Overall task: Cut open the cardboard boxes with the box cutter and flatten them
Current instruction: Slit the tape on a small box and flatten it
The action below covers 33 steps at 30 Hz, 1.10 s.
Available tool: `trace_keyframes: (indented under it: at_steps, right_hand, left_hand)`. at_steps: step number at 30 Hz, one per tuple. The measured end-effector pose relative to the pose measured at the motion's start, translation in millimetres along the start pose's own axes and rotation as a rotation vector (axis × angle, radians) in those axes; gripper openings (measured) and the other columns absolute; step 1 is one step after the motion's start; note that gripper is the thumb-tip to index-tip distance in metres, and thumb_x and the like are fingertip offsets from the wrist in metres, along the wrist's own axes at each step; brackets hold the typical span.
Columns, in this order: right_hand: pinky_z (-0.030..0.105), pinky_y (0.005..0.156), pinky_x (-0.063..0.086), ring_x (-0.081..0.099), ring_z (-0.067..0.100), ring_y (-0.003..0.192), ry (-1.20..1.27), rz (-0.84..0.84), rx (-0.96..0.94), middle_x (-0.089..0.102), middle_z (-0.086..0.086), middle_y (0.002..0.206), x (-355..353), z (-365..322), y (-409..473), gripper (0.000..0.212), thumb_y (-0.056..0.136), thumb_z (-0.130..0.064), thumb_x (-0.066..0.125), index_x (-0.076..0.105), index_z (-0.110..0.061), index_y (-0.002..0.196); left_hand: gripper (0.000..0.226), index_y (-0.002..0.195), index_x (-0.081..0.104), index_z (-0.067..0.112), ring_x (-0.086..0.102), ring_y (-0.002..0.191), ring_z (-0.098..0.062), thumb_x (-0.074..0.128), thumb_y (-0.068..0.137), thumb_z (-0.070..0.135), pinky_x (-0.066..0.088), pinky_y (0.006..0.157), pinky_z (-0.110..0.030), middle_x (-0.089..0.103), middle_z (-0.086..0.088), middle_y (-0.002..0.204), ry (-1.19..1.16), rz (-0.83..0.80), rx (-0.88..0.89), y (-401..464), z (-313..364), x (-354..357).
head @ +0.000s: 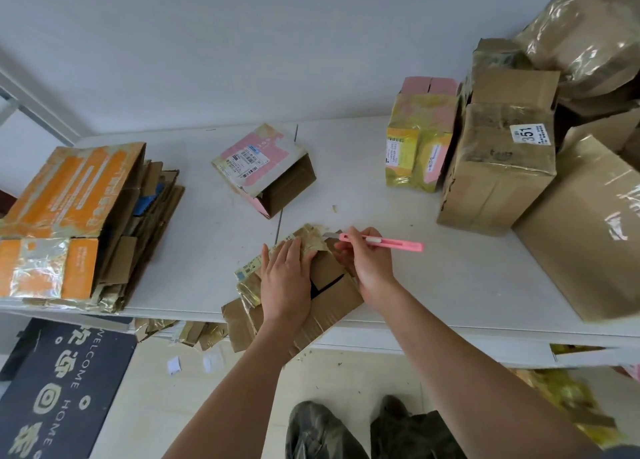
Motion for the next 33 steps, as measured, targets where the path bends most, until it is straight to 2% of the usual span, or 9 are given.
trace_keyframes:
  at_steps: [7, 11, 14, 19, 24, 26, 28, 31, 33]
  right_hand:
    - [0.032, 0.075, 0.059, 0.07, 0.015, 0.073, -0.119, -0.078, -0.015, 0.073, 0.001, 0.074, 3.2, -0.4, -0.6, 0.018, 0.098, -0.026, 0.06, 0.057, -0.011, 0.089]
    - [0.032, 0.071, 0.057, 0.066, 0.017, 0.07, -0.129, -0.12, 0.002, 0.069, 0.003, 0.068, -0.4, -0.2, -2.1, 0.021, 0.097, -0.022, 0.06, 0.053, -0.013, 0.079]
    - [0.038, 0.08, 0.057, 0.064, 0.015, 0.068, -0.183, -0.153, -0.02, 0.065, 0.002, 0.063, -3.3, -1.3, -2.8, 0.028, 0.097, -0.021, 0.061, 0.053, -0.019, 0.07]
    - [0.037, 0.082, 0.059, 0.064, 0.01, 0.066, -0.19, -0.226, -0.055, 0.063, -0.001, 0.06, -4.7, -6.8, -6.0, 0.05, 0.097, -0.013, 0.06, 0.055, -0.031, 0.05]
    - [0.034, 0.079, 0.06, 0.064, 0.011, 0.069, -0.285, -0.239, -0.103, 0.062, -0.001, 0.06, -13.1, -10.7, -9.1, 0.048, 0.095, -0.007, 0.059, 0.054, -0.028, 0.052]
    - [0.019, 0.063, 0.054, 0.062, 0.003, 0.062, -0.433, -0.287, -0.139, 0.063, -0.005, 0.059, -12.7, -10.4, -16.6, 0.038, 0.094, -0.007, 0.058, 0.053, -0.023, 0.06]
    - [0.013, 0.051, 0.043, 0.06, 0.002, 0.059, -0.507, -0.286, -0.162, 0.062, -0.006, 0.057, -13.0, -8.4, -21.5, 0.036, 0.094, -0.008, 0.057, 0.051, -0.023, 0.062]
    - [0.029, 0.065, 0.054, 0.058, 0.013, 0.059, -0.288, -0.16, -0.089, 0.057, 0.001, 0.055, -23.4, -10.5, -17.8, 0.034, 0.094, -0.004, 0.055, 0.05, -0.018, 0.063]
    - [0.032, 0.072, 0.059, 0.059, 0.01, 0.059, -0.171, -0.092, -0.095, 0.058, 0.002, 0.059, -27.8, -14.1, -13.7, 0.024, 0.095, -0.003, 0.055, 0.048, -0.011, 0.073]
  left_hand:
    - [0.073, 0.14, 0.051, 0.007, 0.042, 0.139, -0.021, 0.016, 0.095, 0.053, 0.0, 0.123, -0.033, 0.055, -0.008, 0.142, -0.006, 0.006, -0.013, -1.5, 1.4, -0.7]
    - [0.062, 0.139, 0.052, 0.007, 0.042, 0.139, -0.021, 0.025, 0.1, 0.047, -0.002, 0.123, -0.032, 0.055, -0.008, 0.141, -0.026, 0.008, -0.028, -1.4, 1.1, -0.2]
    - [0.055, 0.14, 0.052, 0.007, 0.042, 0.139, -0.021, 0.03, 0.103, 0.042, -0.002, 0.123, -0.032, 0.055, -0.009, 0.142, -0.033, 0.017, -0.025, -1.0, 0.4, 0.6]
    - [0.066, 0.139, 0.052, 0.008, 0.041, 0.139, -0.021, 0.021, 0.098, 0.048, -0.004, 0.121, -0.03, 0.055, -0.008, 0.142, -0.045, 0.034, -0.012, -2.0, 0.8, -0.3]
    - [0.061, 0.14, 0.053, 0.008, 0.04, 0.141, -0.021, 0.025, 0.101, 0.046, -0.007, 0.12, -0.028, 0.053, -0.008, 0.143, -0.046, 0.027, -0.02, 0.0, -1.7, 2.3]
    - [0.053, 0.138, 0.054, 0.008, 0.041, 0.14, -0.021, 0.031, 0.103, 0.042, -0.005, 0.121, -0.03, 0.055, -0.008, 0.142, -0.064, 0.031, -0.026, 0.1, -1.7, 2.6]
    - [0.051, 0.135, 0.057, 0.008, 0.043, 0.138, -0.021, 0.033, 0.103, 0.04, -0.002, 0.121, -0.031, 0.057, -0.008, 0.14, -0.093, 0.039, -0.033, 0.2, -1.2, 1.6]
    - [0.05, 0.134, 0.058, 0.008, 0.046, 0.136, -0.02, 0.033, 0.104, 0.039, -0.001, 0.122, -0.031, 0.059, -0.007, 0.137, -0.117, 0.049, -0.025, 0.3, 0.9, -1.2]
    - [0.049, 0.127, 0.063, 0.01, 0.054, 0.127, -0.019, 0.031, 0.104, 0.038, 0.005, 0.124, -0.032, 0.065, -0.006, 0.129, -0.134, 0.043, -0.034, 2.7, -0.9, -3.3]
Point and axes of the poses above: each hand's wrist, its own y-axis towards the middle knuckle, its own x-axis out of the palm, z = x × y, the point moved 4 cm from there along y, towards the middle knuckle
